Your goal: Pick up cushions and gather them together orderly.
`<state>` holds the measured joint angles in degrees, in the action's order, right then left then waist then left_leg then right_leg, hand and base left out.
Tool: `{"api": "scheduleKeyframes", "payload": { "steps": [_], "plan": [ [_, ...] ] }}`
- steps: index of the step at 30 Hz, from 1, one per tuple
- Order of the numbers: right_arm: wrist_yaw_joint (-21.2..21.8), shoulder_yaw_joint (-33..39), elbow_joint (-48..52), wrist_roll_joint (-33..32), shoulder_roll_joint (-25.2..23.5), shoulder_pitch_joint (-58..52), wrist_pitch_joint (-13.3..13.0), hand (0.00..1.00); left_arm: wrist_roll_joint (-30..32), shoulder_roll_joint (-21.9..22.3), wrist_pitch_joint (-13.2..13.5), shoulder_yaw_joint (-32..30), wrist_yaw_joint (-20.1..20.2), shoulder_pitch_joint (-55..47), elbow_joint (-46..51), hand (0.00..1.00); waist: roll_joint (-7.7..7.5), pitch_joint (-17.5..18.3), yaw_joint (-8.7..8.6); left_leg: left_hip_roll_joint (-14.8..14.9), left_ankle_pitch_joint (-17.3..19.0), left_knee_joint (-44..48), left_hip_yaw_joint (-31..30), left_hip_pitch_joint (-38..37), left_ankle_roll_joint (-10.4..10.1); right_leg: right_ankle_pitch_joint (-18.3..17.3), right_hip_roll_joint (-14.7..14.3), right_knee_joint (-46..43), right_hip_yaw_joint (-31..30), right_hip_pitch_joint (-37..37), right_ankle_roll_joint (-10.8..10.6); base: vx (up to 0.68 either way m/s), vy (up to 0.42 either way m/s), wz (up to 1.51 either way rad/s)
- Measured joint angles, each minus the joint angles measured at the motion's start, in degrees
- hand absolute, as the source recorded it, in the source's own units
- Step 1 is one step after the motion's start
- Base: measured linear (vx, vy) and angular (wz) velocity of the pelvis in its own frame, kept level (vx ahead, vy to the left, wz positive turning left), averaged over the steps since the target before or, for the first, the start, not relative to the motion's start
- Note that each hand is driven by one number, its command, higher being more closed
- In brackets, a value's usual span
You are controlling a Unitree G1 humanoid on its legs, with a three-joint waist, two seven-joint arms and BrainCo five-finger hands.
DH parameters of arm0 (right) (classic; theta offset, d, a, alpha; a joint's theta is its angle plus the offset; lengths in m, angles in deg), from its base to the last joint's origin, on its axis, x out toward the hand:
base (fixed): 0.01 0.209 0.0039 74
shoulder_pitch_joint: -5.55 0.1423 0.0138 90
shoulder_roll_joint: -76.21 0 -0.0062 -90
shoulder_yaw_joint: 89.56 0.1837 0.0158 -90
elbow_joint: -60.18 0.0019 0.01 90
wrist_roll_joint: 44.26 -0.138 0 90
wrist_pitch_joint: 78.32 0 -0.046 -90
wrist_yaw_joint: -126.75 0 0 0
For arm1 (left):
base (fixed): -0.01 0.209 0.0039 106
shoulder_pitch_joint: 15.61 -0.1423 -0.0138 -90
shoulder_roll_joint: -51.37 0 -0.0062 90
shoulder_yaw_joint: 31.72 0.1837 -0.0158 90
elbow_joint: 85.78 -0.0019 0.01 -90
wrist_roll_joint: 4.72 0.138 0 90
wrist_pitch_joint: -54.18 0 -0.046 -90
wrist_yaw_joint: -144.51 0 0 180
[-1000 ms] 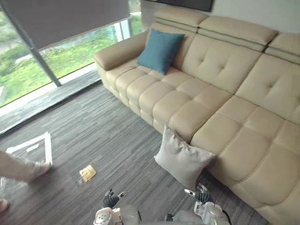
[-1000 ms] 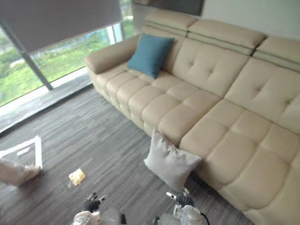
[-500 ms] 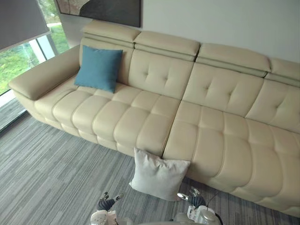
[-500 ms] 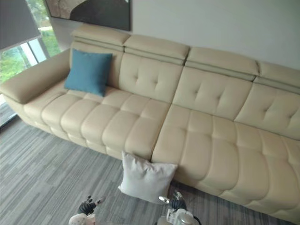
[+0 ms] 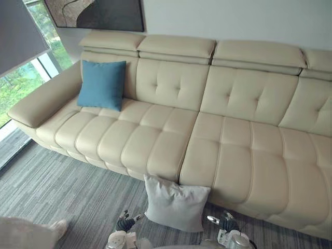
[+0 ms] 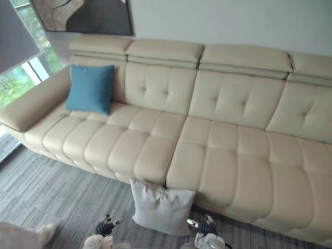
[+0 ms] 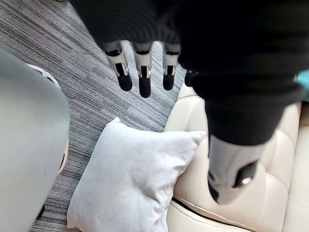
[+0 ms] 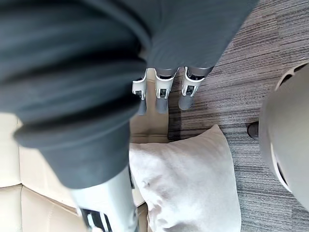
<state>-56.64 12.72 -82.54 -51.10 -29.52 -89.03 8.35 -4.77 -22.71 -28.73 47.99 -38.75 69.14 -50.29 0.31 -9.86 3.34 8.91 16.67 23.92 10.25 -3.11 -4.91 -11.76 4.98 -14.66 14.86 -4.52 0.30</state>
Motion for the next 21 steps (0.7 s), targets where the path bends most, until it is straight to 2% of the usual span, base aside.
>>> {"api": "scheduleKeyframes", "payload": {
  "steps": [1,2,3,4,5,6,8,15,17,18,19,20,21],
  "plan": [
    [-0.05,0.00,-0.02,0.00,-0.04,0.00,0.01,0.00,0.00,-0.12,0.01,0.01,-0.01,0.01,0.02,0.00,-0.12,-0.06,0.04,-0.43,-0.17,-1.21,-0.77,0.26,0.23,0.10,0.13,0.00,-0.37,-0.03,-0.17,0.05,0.164,-0.52],
    [-0.11,-0.07,-0.04,0.01,0.01,0.04,-0.01,0.00,-0.08,-0.11,-0.02,-0.02,-0.09,0.04,0.01,0.00,0.03,-0.04,0.05,-1.13,-2.79,-6.01,-3.44,0.94,0.02,0.28,-0.15,-0.13,-1.63,0.11,-1.12,0.06,0.229,-0.65],
    [-0.18,-0.23,-0.32,0.05,-0.19,-0.20,0.01,0.00,0.00,-0.79,-0.02,-0.06,-0.18,0.04,-0.13,0.00,-0.55,0.67,0.23,-2.36,-3.07,-7.20,-2.46,-0.19,-0.14,0.85,0.00,0.66,-4.00,0.48,-2.60,0.05,0.195,-0.59],
    [-0.18,-0.23,-0.32,0.04,-0.48,-0.35,-0.01,0.00,-0.01,-1.12,0.01,-0.04,-0.21,-0.04,-0.16,0.00,-0.77,0.83,0.20,-2.68,-3.16,-7.67,-2.16,-0.21,0.02,1.09,0.24,1.37,-4.23,0.42,-2.94,0.12,0.229,-0.51],
    [-0.14,-0.22,-0.36,0.09,-0.97,-0.85,0.04,0.00,0.01,-1.76,0.00,-0.03,-0.25,0.04,-0.52,0.00,-2.13,1.39,-0.01,-3.18,-3.30,-8.77,-0.52,-1.09,0.50,2.50,0.60,3.47,-5.06,-0.23,-3.34,0.16,0.186,-0.36],
    [-0.14,-0.16,-0.34,0.11,-1.62,-1.34,0.03,0.00,0.05,-2.24,-0.01,-0.03,-0.25,0.03,-0.73,0.00,-2.77,1.70,0.25,-3.82,-3.45,-9.61,0.36,-1.80,0.73,3.46,0.91,5.35,-5.99,-0.76,-3.87,0.16,0.186,-0.38],
    [-0.33,0.16,-0.20,0.11,-2.03,-1.66,-0.04,0.00,0.37,-2.68,-0.09,0.04,-0.29,0.22,-1.46,0.00,-3.15,1.89,-0.08,-4.91,-3.70,-11.30,1.25,-3.48,1.15,4.06,1.67,7.07,-6.41,-1.69,-4.48,0.09,0.150,-0.22],
    [-1.23,0.66,-0.21,0.04,-1.86,-1.74,-0.11,0.00,1.07,-2.61,-0.04,1.29,-0.39,0.35,-2.18,0.00,-2.38,1.93,-0.13,-5.78,-3.84,-13.19,1.61,-5.00,1.38,4.42,1.89,9.04,-6.68,-2.94,-5.00,0.06,0.040,-0.05],
    [-1.74,0.68,-0.23,-0.05,-1.26,-1.57,-0.15,0.00,1.03,-2.30,-0.07,1.35,-0.63,0.65,-2.47,0.00,-1.61,1.54,0.03,-5.49,-3.84,-13.23,1.64,-4.85,1.38,4.19,1.50,8.61,-6.72,-2.53,-4.73,0.00,-0.039,-0.06],
    [-2.06,0.41,-0.40,-0.29,-0.39,-0.63,-0.15,0.00,0.93,-2.13,-0.08,1.33,-1.23,1.37,-2.46,0.00,-1.23,0.35,0.23,-5.27,-3.84,-12.84,1.77,-3.62,1.37,2.69,1.53,5.12,-7.08,-0.33,-4.36,-0.07,-0.058,-0.02],
    [-2.35,0.39,-0.51,-0.63,-0.16,0.57,-0.17,0.00,0.86,-2.15,-0.09,1.27,-1.66,2.47,-2.36,0.00,-1.83,-0.30,0.21,-5.26,-3.81,-11.00,1.56,-1.03,1.37,1.25,2.05,-0.31,-7.41,4.30,-4.09,-0.08,-0.055,0.01],
    [-2.54,0.35,-0.53,-1.08,-0.10,1.17,-0.18,0.00,0.55,-2.16,-0.12,1.26,-1.90,3.10,-2.35,0.00,-1.81,-0.86,0.18,-5.21,-3.81,-9.70,1.38,0.53,1.37,0.86,2.24,-2.43,-7.44,6.28,-3.73,-0.12,-0.071,0.08],
    [-3.18,0.36,-0.49,-2.29,0.20,2.96,-0.28,0.00,-0.47,-2.16,-0.14,1.27,-2.71,5.34,-2.24,0.00,-1.71,-3.25,0.23,-4.62,-3.46,-5.46,0.90,5.26,1.70,0.57,2.38,-7.11,-7.55,10.98,-3.30,-0.22,-0.104,0.08]
  ]
}}
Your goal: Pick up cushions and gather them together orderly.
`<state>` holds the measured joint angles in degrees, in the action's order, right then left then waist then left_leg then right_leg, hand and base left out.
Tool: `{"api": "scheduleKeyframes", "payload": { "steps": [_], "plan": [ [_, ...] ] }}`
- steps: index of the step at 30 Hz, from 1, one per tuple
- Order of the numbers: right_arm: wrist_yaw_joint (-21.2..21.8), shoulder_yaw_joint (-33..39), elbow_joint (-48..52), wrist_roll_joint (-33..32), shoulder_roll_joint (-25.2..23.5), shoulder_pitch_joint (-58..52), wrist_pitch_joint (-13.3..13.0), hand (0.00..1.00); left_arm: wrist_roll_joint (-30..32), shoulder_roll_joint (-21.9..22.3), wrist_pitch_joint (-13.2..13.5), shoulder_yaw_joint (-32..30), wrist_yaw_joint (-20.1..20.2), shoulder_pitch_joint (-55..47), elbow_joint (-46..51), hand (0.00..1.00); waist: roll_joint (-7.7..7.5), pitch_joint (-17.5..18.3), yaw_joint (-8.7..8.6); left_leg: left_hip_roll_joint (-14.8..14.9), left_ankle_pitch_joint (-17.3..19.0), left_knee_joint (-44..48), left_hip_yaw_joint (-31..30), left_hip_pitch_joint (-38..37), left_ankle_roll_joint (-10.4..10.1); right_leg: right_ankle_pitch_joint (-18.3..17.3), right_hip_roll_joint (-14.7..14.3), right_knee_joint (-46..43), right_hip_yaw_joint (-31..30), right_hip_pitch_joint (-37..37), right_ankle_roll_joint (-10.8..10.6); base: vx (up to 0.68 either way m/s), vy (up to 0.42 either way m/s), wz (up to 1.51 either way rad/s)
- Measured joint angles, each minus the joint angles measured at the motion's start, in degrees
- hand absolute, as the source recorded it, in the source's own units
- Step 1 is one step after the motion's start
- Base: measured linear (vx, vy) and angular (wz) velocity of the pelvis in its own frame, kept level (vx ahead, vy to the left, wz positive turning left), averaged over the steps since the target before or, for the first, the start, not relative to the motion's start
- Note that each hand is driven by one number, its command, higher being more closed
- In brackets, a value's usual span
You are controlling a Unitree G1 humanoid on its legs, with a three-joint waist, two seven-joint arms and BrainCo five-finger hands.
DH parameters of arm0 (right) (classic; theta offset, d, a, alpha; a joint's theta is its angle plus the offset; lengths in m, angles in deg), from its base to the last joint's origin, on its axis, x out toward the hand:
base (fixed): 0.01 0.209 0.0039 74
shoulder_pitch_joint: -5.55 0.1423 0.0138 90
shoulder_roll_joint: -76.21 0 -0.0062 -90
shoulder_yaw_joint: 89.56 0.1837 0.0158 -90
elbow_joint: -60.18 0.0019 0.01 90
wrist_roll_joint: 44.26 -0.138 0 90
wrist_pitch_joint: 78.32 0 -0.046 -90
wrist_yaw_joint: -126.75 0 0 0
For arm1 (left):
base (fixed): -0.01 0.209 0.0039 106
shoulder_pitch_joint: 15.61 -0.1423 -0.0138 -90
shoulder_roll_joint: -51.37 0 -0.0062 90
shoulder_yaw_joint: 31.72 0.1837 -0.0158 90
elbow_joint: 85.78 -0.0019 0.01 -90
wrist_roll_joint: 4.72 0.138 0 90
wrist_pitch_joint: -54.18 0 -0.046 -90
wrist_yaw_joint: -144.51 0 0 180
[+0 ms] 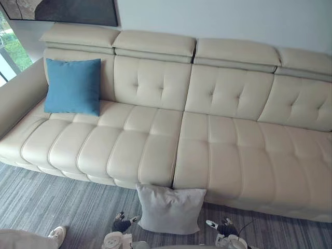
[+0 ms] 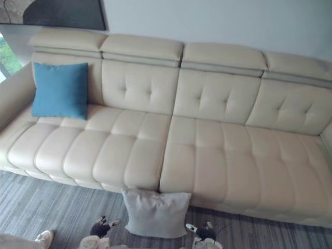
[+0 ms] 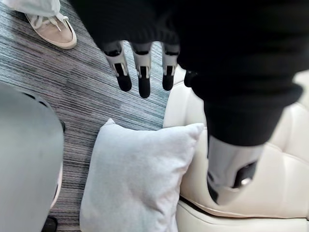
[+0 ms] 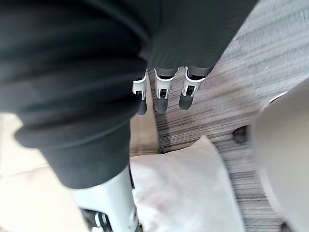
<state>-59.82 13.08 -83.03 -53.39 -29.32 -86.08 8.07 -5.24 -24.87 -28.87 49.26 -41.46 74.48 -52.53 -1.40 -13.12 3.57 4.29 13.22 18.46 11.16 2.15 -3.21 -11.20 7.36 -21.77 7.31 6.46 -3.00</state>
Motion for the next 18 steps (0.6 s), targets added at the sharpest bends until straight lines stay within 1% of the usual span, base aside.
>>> {"api": "scheduleKeyframes", "payload": {
  "steps": [1,2,3,5,6,7,8,10,11,12,13,14,16,17,18],
  "plan": [
    [-0.69,0.03,0.08,-0.85,0.25,1.95,-0.05,0.00,-0.86,0.06,0.02,0.00,-0.81,1.83,0.48,0.00,0.15,-2.52,0.08,0.49,0.66,4.59,-0.62,4.29,0.52,-0.74,0.10,-3.71,-0.05,3.80,0.46,-0.21,-0.096,0.09],
    [-0.93,0.03,0.29,-1.11,0.30,2.69,-0.12,0.00,-1.01,0.08,0.02,0.00,-1.24,2.53,0.79,0.00,0.09,-3.41,0.05,0.71,1.11,6.56,-0.87,6.31,0.60,-1.30,0.19,-5.33,-0.02,5.51,0.41,-0.22,-0.096,0.07],
    [-1.38,0.07,0.92,-2.04,0.77,4.20,-0.50,0.00,-1.93,0.11,0.02,0.09,-1.73,4.10,2.09,0.00,0.06,-5.32,0.06,1.48,3.09,11.52,-1.04,10.70,0.48,-3.33,0.23,-9.29,-0.09,9.46,0.46,-0.17,-0.074,0.02],
    [-2.38,0.11,2.53,-3.18,1.89,5.83,-0.59,0.00,-2.59,0.13,0.04,0.30,-2.33,6.08,3.34,0.00,0.11,-7.39,0.00,2.36,5.81,17.37,-1.85,16.16,0.15,-5.96,0.23,-14.64,-0.12,14.70,0.98,-0.27,-0.098,0.04],
    [-2.98,0.36,4.01,-3.50,2.70,6.75,-1.13,0.00,-3.12,0.04,0.10,0.46,-2.90,7.70,4.72,0.00,0.13,-8.74,-0.28,2.64,7.16,20.45,-2.74,19.69,-0.30,-7.29,0.36,-17.91,-0.18,18.00,1.15,-0.25,-0.067,0.08],
    [-3.24,0.37,4.52,-3.88,2.98,7.12,-1.22,0.00,-3.25,-0.04,0.12,0.48,-3.00,8.39,5.21,0.00,0.11,-9.12,-0.26,2.84,7.37,21.51,-2.89,21.10,-0.31,-7.40,0.40,-19.04,-0.20,19.41,1.24,-0.24,-0.057,0.06],
    [-3.76,0.45,5.24,-4.83,3.64,8.70,-1.75,0.00,-3.87,-0.56,0.18,0.59,-3.65,10.47,6.60,0.00,-0.12,-9.88,-0.30,3.27,7.79,24.53,-3.53,25.71,-0.29,-7.95,0.45,-21.57,-0.24,23.79,1.50,-0.18,-0.035,0.04],
    [-4.90,0.73,5.28,-6.15,4.29,12.04,-2.10,0.00,-5.23,-1.29,0.39,0.46,-4.27,14.20,8.03,0.00,-0.25,-11.48,-0.35,3.75,7.80,27.67,-4.17,31.69,-0.28,-8.03,0.48,-24.24,-0.11,29.15,1.72,-0.20,-0.035,0.08],
    [-5.05,0.78,5.31,-6.46,4.32,12.60,-2.15,0.00,-5.35,-1.44,0.42,0.41,-4.40,14.95,8.29,0.00,-0.27,-11.87,-0.36,3.93,7.79,28.14,-4.24,32.69,-0.29,-7.97,0.46,-24.59,-0.04,30.06,1.82,-0.20,-0.038,0.05],
    [-5.71,0.92,5.68,-6.92,4.32,15.08,-2.27,0.00,-5.88,-1.59,0.69,-0.39,-5.31,17.20,9.13,0.00,-0.34,-12.74,-0.38,4.12,7.63,29.59,-4.85,36.04,-0.27,-7.50,0.49,-25.77,0.12,33.32,2.53,-0.14,-0.030,0.01],
    [-5.90,1.20,6.75,-7.20,4.18,18.04,-2.37,0.00,-6.59,-1.72,1.13,-1.01,-5.72,19.98,9.47,0.00,-0.39,-13.28,-0.43,4.21,7.54,30.78,-5.43,39.57,-0.19,-7.27,0.47,-26.69,0.20,36.62,2.65,-0.16,-0.035,0.00],
    [-6.01,1.32,7.20,-7.23,4.14,18.96,-2.38,0.00,-6.82,-1.82,1.23,-1.09,-6.06,20.92,9.63,0.00,-0.40,-13.76,-0.44,4.22,7.42,31.03,-5.49,40.49,-0.16,-7.19,0.49,-26.95,0.21,37.56,2.62,-0.11,-0.032,0.07],
    [-7.53,2.20,9.31,-7.30,4.21,25.74,-2.70,0.00,-7.85,-2.52,1.43,-1.29,-6.92,26.71,10.49,0.00,-0.54,-15.78,-0.80,4.31,6.10,32.77,-5.70,46.86,-0.14,-6.53,0.62,-29.11,-0.05,43.83,3.31,-0.09,-0.047,0.12],
    [-7.71,2.41,9.58,-7.31,4.18,26.93,-2.71,0.00,-8.15,-2.70,1.44,-1.30,-7.22,27.63,10.66,0.00,-0.56,-16.11,-0.82,4.39,5.97,33.06,-5.79,47.97,-0.18,-6.31,0.59,-29.31,0.00,44.92,3.37,-0.08,-0.040,0.00],
    [-8.19,2.53,9.79,-7.42,4.24,31.21,-2.79,0.00,-8.76,-3.37,1.44,-1.35,-7.83,30.15,10.99,0.00,-0.73,-17.22,-0.84,4.64,5.62,33.80,-5.83,50.58,-0.28,-5.84,0.52,-29.92,0.03,47.64,3.50,-0.05,-0.030,-0.07]
  ]
}}
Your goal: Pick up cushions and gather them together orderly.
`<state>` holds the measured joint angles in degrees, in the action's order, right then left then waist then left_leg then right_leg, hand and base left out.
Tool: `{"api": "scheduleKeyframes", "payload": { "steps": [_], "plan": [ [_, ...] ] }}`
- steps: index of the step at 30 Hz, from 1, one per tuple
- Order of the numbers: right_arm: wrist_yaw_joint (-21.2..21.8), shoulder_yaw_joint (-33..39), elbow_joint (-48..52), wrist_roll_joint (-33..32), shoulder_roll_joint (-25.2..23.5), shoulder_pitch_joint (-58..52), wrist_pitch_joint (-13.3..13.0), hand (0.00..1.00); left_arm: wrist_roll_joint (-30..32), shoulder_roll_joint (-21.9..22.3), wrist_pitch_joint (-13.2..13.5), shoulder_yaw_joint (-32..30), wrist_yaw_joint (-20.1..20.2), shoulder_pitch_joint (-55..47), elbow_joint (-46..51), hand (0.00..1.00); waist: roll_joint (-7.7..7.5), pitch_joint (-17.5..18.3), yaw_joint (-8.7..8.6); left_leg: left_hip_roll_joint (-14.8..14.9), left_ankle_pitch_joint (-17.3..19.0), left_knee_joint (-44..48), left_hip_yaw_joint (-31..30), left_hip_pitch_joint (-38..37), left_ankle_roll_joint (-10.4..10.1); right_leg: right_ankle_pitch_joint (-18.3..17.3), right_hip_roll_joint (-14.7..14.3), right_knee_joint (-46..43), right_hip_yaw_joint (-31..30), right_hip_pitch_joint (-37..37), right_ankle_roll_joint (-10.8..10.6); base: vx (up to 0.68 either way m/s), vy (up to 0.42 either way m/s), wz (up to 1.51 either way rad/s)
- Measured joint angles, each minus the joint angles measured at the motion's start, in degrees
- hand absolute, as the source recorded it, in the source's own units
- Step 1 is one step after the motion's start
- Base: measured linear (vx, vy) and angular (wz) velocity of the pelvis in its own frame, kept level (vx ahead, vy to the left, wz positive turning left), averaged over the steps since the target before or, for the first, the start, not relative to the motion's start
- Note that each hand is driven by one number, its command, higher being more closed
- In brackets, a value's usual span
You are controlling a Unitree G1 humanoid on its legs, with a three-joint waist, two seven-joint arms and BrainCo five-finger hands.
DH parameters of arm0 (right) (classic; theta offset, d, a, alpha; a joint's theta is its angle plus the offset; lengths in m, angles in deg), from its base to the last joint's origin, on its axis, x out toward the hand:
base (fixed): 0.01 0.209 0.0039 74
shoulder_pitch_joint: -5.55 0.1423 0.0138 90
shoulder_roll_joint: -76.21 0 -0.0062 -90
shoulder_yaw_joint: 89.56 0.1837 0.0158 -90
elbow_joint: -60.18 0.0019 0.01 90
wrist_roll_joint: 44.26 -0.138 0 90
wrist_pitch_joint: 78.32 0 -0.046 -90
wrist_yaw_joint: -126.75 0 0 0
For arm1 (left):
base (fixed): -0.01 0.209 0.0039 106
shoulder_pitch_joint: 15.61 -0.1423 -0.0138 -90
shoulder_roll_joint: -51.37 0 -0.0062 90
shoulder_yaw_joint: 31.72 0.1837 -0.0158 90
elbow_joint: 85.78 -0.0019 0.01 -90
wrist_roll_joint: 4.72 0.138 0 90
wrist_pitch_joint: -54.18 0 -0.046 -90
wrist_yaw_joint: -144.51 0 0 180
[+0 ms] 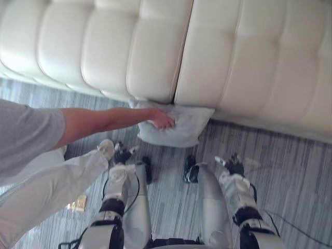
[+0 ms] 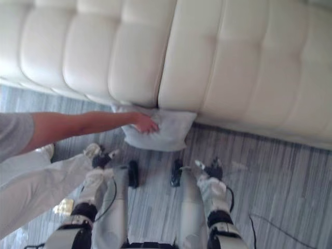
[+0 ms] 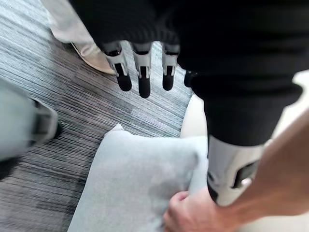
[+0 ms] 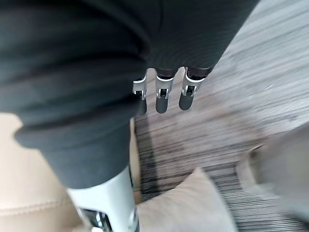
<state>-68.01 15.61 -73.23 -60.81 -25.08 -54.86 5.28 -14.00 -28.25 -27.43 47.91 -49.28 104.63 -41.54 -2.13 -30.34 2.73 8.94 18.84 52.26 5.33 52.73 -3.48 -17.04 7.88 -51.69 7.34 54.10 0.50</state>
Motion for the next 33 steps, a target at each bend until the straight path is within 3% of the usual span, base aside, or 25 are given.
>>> {"api": "scheduleKeyframes", "payload": {
  "steps": [4,8,19,26,30,33],
  "plan": [
    [-1.39,-0.22,2.40,-0.99,-0.44,9.24,-0.77,0.00,-0.98,-0.01,0.15,0.42,-1.06,6.91,0.31,0.00,0.16,-1.26,-0.43,0.44,-0.16,1.71,-0.53,5.51,-0.11,0.16,-0.18,-1.65,0.21,5.35,0.25,0.00,-0.037,-0.02],
    [-2.17,-1.02,2.42,-0.96,-0.44,12.55,-0.97,0.00,-0.96,0.85,0.20,2.09,-1.30,9.15,0.96,0.00,0.18,-1.28,-0.79,0.40,-0.17,1.79,-0.75,6.45,-0.11,0.15,-0.18,-1.94,0.28,6.30,0.25,0.01,-0.017,0.01],
    [-2.11,-4.76,2.43,0.74,-2.47,11.68,-0.97,0.00,0.26,3.85,0.27,5.95,-2.33,9.48,1.35,0.00,0.17,-1.27,-1.31,-0.44,-1.67,-0.24,-1.25,5.46,-0.76,0.33,-0.01,-1.16,0.72,5.57,0.49,-0.03,-0.034,0.04],
    [-1.57,-6.90,3.19,0.80,-2.57,1.54,-1.84,0.00,1.38,6.00,0.24,8.72,-2.28,1.36,3.34,0.00,0.09,-1.01,-1.88,-0.70,-3.84,-8.58,-0.22,-8.09,-0.74,2.60,-0.26,7.04,1.29,-7.79,0.39,-0.01,-0.011,-0.02],
    [-0.64,-9.07,8.64,0.73,-2.78,-9.15,-2.16,0.00,1.33,6.04,0.29,10.43,-1.77,-5.89,4.79,0.00,0.17,-0.59,-1.81,-1.54,-5.21,-14.88,1.22,-18.23,-0.57,3.90,-0.33,12.35,0.79,-17.11,0.05,0.02,0.014,-0.07],
    [0.84,-10.97,9.16,0.75,-3.23,-17.38,-2.28,0.00,1.33,6.03,0.28,12.15,-0.25,-13.33,5.77,0.00,0.13,3.62,-1.75,-2.03,-5.97,-19.29,2.24,-24.70,-0.60,4.25,-0.33,15.71,0.51,-22.64,-0.41,0.07,0.006,-0.06]
  ]
}}
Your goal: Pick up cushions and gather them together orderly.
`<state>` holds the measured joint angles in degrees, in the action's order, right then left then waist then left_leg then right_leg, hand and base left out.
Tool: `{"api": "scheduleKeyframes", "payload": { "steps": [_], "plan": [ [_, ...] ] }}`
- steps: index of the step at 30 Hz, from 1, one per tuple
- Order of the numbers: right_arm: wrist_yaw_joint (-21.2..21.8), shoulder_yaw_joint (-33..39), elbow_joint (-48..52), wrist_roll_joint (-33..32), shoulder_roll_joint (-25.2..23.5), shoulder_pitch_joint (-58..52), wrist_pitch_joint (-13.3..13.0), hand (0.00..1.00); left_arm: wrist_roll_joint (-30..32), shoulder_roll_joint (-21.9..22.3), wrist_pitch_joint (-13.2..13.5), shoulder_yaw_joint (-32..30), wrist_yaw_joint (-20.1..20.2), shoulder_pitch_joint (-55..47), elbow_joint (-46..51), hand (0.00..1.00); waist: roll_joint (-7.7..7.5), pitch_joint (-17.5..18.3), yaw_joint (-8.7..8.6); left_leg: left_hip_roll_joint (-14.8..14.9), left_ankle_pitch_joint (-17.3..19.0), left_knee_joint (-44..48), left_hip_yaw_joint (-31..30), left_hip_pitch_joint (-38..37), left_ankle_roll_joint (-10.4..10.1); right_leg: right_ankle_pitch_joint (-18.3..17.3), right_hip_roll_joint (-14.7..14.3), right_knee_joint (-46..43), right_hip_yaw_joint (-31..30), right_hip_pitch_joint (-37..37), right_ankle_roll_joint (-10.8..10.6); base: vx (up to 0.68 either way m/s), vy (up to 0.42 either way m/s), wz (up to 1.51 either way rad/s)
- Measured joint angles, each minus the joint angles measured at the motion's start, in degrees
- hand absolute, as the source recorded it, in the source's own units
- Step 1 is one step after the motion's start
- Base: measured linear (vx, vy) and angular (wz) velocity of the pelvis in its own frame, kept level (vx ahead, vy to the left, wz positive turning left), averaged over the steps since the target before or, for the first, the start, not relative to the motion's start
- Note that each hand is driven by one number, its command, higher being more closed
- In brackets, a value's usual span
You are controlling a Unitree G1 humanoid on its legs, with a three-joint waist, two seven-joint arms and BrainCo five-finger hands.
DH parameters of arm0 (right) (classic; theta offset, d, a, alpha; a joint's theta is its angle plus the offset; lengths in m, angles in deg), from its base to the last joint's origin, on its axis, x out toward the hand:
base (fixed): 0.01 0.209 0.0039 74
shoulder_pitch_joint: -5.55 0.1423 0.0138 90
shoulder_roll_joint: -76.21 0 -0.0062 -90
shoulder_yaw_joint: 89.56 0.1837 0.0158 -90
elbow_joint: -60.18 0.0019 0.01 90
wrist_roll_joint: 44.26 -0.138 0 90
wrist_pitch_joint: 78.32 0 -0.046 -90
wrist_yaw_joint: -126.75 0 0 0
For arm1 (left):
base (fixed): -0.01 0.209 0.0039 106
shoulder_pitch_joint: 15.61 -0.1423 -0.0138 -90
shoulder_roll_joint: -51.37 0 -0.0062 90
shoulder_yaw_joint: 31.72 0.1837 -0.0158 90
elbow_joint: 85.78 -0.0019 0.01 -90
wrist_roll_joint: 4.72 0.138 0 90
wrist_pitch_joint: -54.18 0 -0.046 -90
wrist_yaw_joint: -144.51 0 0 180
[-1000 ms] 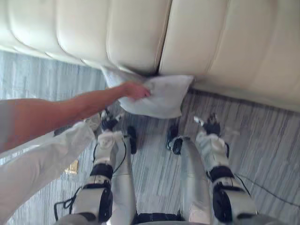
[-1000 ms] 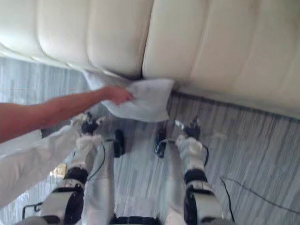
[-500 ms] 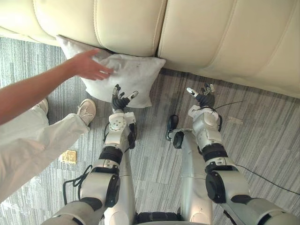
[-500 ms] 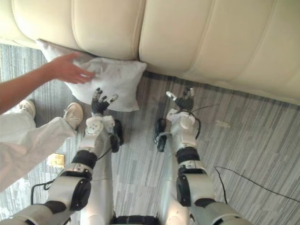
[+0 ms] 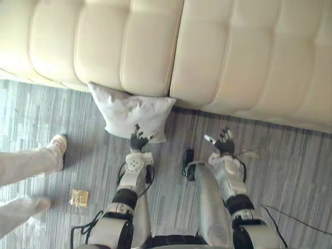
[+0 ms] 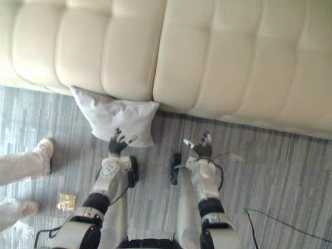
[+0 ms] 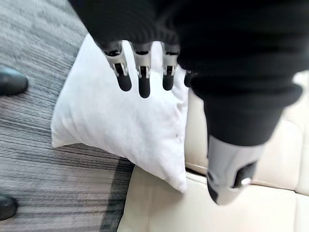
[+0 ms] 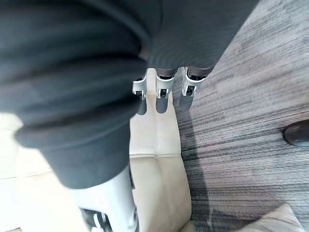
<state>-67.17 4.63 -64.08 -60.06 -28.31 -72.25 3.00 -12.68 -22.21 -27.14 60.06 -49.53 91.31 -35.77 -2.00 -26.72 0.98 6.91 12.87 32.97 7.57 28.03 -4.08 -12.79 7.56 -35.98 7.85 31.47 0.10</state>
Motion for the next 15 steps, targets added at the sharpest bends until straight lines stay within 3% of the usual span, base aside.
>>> {"api": "scheduleKeyframes", "payload": {
  "steps": [7,9,15],
  "plan": [
    [2.63,0.15,0.69,1.38,-1.47,-14.89,0.25,0.00,0.14,-0.07,-0.05,-0.72,2.97,-11.63,-1.37,0.00,0.24,9.49,0.62,-0.21,-2.06,-10.64,1.07,-12.95,-0.84,0.78,-0.82,8.71,0.90,-12.03,-0.44,0.12,-0.011,-0.03],
    [3.15,1.80,-3.11,2.92,-1.52,-17.54,0.47,0.00,0.75,-0.05,-0.27,-1.90,3.34,-14.39,-4.95,0.00,0.47,13.05,0.61,-0.47,-3.68,-16.05,1.39,-17.45,-1.25,1.98,-1.38,12.95,0.98,-15.86,-0.73,0.14,0.002,-0.04],
    [4.71,4.85,-11.08,6.30,-1.43,-19.17,1.68,0.00,2.56,-0.04,-0.72,-4.69,5.43,-17.54,-12.23,0.00,1.58,17.28,0.56,-0.74,-6.26,-24.58,1.73,-25.28,-1.50,4.23,-2.59,20.81,1.24,-23.24,-1.34,0.12,0.021,-0.02]
  ]
}}
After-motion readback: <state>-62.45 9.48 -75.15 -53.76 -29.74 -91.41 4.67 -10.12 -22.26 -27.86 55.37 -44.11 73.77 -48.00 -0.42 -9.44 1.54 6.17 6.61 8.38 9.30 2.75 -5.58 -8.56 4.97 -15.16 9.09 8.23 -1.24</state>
